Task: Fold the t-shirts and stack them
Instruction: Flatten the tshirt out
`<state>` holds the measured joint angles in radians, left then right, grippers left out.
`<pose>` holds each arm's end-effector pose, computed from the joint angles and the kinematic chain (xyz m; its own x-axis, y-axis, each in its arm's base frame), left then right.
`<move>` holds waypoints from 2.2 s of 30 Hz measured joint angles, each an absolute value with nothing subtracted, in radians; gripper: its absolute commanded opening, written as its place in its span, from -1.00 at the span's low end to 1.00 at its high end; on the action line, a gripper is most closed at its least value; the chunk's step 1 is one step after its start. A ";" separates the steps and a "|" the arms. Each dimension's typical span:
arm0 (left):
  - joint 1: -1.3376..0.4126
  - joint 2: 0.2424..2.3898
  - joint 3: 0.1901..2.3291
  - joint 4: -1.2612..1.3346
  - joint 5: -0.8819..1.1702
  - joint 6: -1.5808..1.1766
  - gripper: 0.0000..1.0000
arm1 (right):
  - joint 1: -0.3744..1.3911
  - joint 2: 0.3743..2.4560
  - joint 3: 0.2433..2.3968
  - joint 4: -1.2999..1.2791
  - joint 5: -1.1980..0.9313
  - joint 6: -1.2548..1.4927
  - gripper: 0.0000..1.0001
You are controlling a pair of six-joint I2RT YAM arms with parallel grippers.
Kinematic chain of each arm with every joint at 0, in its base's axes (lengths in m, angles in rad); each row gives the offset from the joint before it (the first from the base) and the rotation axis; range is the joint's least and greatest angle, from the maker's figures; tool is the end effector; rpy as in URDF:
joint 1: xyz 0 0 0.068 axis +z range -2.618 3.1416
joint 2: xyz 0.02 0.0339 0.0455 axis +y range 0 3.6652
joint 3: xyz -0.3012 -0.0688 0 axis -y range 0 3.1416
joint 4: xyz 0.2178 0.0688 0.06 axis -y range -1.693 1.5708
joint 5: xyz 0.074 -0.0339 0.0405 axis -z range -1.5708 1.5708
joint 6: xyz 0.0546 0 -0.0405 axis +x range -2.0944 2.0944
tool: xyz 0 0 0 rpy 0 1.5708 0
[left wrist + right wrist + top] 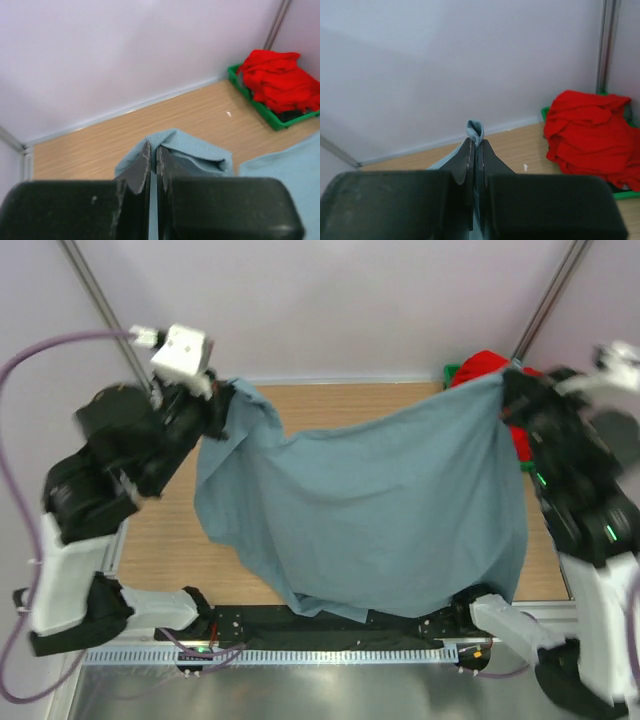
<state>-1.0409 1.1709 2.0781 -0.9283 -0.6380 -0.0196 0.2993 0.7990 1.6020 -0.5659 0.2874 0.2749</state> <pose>0.0824 -0.0763 0.5970 -0.0184 0.0002 -0.9998 0.3919 0.9200 -0.0070 0.0436 -0.0027 0.5574 0.2107 0.3375 -0.9175 -0.0797 0.9413 0.3279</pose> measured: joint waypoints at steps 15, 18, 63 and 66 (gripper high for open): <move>0.020 2.421 2.230 -0.942 0.075 -0.411 0.99 | 0.147 2.357 2.288 -0.906 0.441 0.362 0.99; 0.001 2.368 2.122 -0.945 0.068 -0.420 0.99 | 0.164 2.165 2.046 -0.895 0.415 0.363 0.99; -0.139 1.964 1.586 -0.724 -0.157 -0.614 0.68 | 0.213 2.030 1.451 -0.342 -0.119 0.447 0.97; -0.105 2.140 1.866 -0.740 -0.166 -0.589 0.55 | 0.214 2.011 1.385 -0.282 -0.113 0.470 0.96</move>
